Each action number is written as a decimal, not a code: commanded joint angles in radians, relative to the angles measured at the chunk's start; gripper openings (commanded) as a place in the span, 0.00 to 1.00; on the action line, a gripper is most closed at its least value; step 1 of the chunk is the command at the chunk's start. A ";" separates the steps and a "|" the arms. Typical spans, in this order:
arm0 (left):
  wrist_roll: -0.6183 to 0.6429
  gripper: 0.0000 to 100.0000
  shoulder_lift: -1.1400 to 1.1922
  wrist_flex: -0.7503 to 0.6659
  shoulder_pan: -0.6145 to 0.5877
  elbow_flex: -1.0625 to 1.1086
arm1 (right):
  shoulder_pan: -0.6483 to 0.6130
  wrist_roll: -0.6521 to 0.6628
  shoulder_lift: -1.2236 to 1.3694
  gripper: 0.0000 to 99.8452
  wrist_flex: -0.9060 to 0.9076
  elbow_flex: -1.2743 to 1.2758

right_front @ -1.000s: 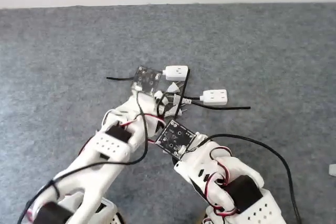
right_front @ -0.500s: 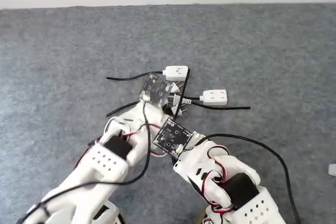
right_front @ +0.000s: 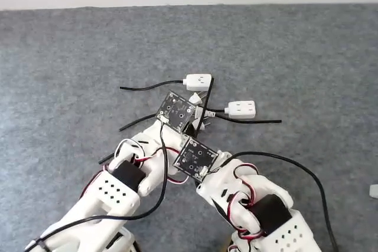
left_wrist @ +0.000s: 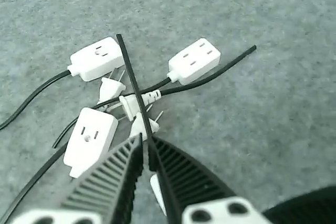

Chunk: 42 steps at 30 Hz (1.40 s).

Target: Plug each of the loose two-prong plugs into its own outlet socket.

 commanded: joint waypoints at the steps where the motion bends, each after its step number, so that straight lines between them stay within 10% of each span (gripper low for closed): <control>1: -0.023 0.01 -0.026 0.031 0.020 -0.031 | 0.021 0.037 -0.001 0.01 0.004 -0.006; 31: -0.235 0.01 -0.089 0.301 0.068 -0.199 | 0.031 0.077 -0.068 0.01 -0.005 0.043; 42: 0.101 0.01 -0.276 -0.164 -0.301 0.165 | 0.033 -0.212 -0.065 0.01 -0.171 0.064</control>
